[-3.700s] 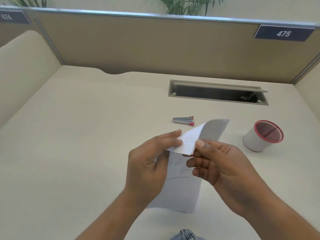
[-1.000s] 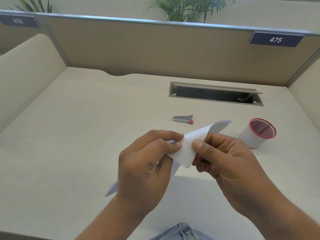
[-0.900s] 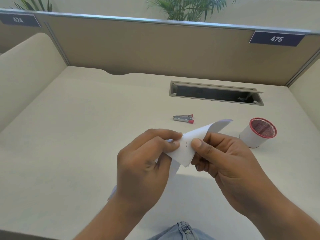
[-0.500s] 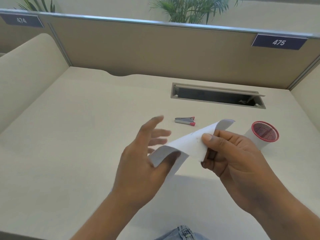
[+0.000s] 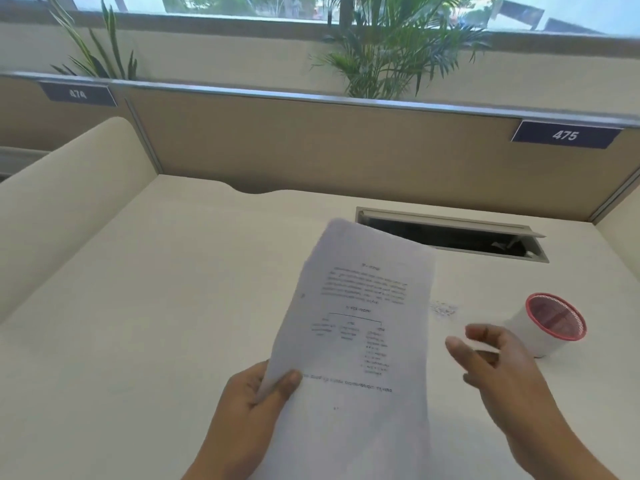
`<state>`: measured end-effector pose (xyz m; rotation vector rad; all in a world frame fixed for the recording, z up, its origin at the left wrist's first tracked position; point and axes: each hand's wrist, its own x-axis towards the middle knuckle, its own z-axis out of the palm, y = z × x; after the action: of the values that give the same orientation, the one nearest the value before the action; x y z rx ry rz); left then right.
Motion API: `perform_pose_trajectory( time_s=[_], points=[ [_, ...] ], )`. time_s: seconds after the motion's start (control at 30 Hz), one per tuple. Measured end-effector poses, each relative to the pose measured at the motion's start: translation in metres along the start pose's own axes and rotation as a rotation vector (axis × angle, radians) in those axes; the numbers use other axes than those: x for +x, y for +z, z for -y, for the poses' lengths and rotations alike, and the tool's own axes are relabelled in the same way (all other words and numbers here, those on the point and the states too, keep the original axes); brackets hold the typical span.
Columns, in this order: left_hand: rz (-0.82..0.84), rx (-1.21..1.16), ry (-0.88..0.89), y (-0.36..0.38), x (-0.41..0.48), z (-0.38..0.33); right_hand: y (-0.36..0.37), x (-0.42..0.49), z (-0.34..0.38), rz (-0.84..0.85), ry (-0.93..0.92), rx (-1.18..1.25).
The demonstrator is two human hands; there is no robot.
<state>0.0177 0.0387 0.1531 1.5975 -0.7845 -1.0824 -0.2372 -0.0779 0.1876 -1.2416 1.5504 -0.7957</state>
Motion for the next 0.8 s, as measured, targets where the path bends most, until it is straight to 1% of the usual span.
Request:
perform_pose_trajectory(
  time_s=[0.03, 0.1, 0.13, 0.17, 0.2, 0.27, 0.37, 0.47, 0.67, 0.8],
  points=[
    [-0.020, -0.037, -0.031, -0.004, 0.005, 0.001, 0.004, 0.000, -0.011, 0.107, 0.070, -0.026],
    [-0.046, -0.114, -0.084, -0.011, 0.016, 0.003, 0.012, -0.001, -0.025, 0.403, 0.279, 0.115],
    [-0.048, -0.148, -0.115, -0.015, 0.022, 0.004, 0.017, -0.002, -0.030, 0.523, 0.365, 0.182],
    [-0.051, -0.166, -0.141, -0.019, 0.028, 0.005, 0.022, -0.001, -0.036, 0.606, 0.380, 0.196],
    [-0.055, -0.168, -0.159, -0.024, 0.034, 0.006, 0.027, 0.000, -0.039, 0.659, 0.355, 0.151],
    [-0.053, -0.161, -0.181, -0.030, 0.046, 0.008, 0.038, 0.004, -0.039, 0.701, 0.285, 0.076],
    [-0.043, -0.162, -0.216, -0.036, 0.068, 0.013, 0.058, 0.017, -0.036, 0.679, 0.271, 0.075],
    [-0.025, -0.156, -0.230, -0.043, 0.092, 0.017, 0.078, 0.034, -0.033, 0.567, 0.249, 0.041],
    [0.014, 0.030, -0.216, -0.059, 0.144, 0.027, 0.118, 0.090, -0.025, 0.432, 0.228, 0.061],
    [-0.031, 0.114, -0.179, -0.058, 0.175, 0.034, 0.147, 0.135, -0.025, 0.393, 0.236, 0.029]
  ],
)
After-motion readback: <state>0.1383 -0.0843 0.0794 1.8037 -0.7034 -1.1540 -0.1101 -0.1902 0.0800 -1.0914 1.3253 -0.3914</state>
